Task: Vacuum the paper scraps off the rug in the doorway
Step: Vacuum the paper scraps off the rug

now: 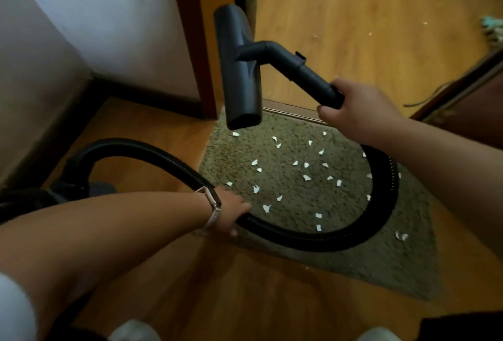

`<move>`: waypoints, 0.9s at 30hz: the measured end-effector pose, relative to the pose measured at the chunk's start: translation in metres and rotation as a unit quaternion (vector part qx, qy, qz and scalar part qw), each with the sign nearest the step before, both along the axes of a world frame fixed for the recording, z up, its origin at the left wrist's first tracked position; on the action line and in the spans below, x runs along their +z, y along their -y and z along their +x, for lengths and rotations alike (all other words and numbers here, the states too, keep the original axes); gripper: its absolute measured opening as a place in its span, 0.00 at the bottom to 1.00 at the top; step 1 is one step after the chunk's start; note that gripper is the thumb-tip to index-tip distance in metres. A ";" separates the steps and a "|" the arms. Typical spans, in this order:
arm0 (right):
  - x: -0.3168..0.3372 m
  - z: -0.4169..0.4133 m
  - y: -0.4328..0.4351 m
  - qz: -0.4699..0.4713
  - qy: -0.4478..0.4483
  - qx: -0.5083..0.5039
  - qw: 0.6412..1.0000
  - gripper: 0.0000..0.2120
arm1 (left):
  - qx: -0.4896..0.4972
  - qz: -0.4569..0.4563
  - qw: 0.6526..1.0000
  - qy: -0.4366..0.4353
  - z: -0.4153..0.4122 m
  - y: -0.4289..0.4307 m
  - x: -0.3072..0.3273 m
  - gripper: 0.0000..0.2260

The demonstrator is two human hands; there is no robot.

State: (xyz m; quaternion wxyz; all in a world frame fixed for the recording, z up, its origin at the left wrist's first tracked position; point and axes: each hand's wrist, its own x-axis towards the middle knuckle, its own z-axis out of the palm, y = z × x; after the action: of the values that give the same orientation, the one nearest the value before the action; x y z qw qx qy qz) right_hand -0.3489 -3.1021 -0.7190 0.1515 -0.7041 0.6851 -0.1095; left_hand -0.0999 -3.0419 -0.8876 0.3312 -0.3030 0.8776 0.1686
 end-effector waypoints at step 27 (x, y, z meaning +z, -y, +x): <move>0.002 -0.114 -0.036 -0.029 -0.013 -0.070 0.997 0.09 | 0.022 -0.115 0.971 -0.206 -0.093 -0.049 0.043 0.18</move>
State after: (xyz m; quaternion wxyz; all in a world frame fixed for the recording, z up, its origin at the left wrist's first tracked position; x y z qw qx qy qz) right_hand -0.4631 -3.0657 -0.7174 0.1139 -0.6600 0.7310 -0.1305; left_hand -0.1932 -2.9929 -0.8445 0.1023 -0.3167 0.9337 0.1323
